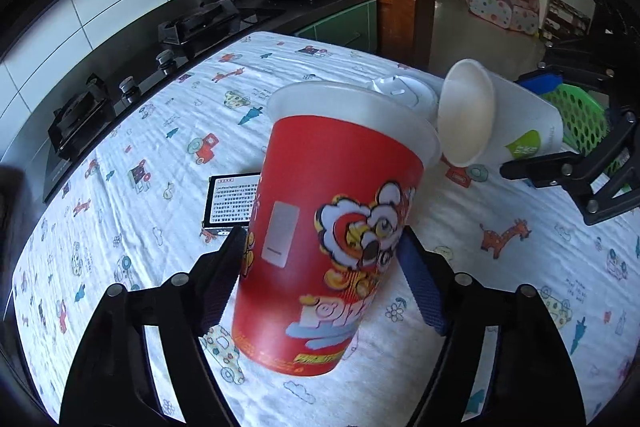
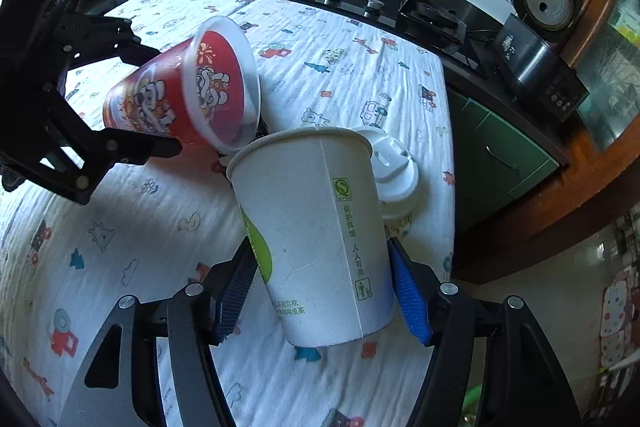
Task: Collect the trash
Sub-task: 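Grasp the red printed cup with the left tool while the right tool grasps the white paper cup, then carry both cups over the green basket and open both tools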
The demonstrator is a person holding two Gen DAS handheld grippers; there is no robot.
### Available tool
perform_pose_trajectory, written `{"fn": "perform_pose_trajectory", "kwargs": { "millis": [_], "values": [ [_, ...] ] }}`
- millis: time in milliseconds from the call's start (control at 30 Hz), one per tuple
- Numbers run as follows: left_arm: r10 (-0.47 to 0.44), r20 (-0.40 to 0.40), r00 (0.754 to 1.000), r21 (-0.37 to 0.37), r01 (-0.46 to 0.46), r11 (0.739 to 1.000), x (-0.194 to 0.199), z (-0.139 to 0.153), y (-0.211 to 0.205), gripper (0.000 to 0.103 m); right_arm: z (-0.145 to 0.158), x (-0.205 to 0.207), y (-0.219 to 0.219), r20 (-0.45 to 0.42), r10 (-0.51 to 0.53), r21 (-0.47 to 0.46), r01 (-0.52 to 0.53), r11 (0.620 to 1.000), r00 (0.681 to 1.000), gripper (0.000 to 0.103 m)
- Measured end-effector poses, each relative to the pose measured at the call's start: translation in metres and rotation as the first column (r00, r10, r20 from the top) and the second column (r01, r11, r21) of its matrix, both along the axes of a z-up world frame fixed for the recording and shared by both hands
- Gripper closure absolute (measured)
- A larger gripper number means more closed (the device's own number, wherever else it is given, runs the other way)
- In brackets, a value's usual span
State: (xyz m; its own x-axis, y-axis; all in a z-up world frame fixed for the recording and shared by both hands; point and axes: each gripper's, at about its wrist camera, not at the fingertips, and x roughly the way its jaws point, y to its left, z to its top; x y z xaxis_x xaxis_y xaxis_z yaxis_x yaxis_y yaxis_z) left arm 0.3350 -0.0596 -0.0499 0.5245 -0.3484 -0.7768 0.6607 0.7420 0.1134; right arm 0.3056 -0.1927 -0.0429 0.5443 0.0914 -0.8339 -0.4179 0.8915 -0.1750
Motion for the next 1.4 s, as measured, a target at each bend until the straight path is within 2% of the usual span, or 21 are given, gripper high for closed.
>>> {"fn": "perform_pose_trajectory", "kwargs": {
  "millis": [333, 467, 633, 967, 1133, 1400],
  "values": [
    [0.068, 0.006, 0.998, -0.062, -0.068, 0.996, -0.04, 0.016, 0.001, 0.031, 0.016, -0.046, -0.023, 0.021, -0.055, 0.069, 0.053, 0.996, 0.998, 0.04],
    [0.064, 0.015, 0.998, -0.087, -0.063, 0.994, -0.066, 0.028, -0.006, 0.031, 0.024, -0.07, -0.037, 0.037, -0.081, 0.077, 0.078, 0.994, 0.996, 0.04],
    [0.041, 0.01, 0.999, -0.134, -0.039, 0.99, -0.092, 0.039, -0.019, 0.031, 0.035, -0.101, -0.075, 0.053, -0.163, 0.07, 0.159, 0.985, 0.985, 0.04],
    [-0.054, 0.025, 0.998, -0.2, 0.058, 0.978, -0.132, 0.058, -0.076, 0.031, 0.049, -0.158, -0.176, 0.079, -0.373, 0.041, 0.371, 0.928, 0.924, 0.04],
    [-0.103, 0.038, 0.994, -0.213, 0.108, 0.971, -0.149, 0.068, -0.111, 0.031, 0.035, -0.183, -0.22, 0.065, -0.459, 0.036, 0.458, 0.888, 0.886, 0.04],
    [-0.175, 0.032, 0.984, -0.222, 0.177, 0.959, -0.162, 0.071, -0.17, 0.031, 0.009, -0.206, -0.259, 0.022, -0.527, 0.08, 0.524, 0.848, 0.85, 0.04]
  ]
}}
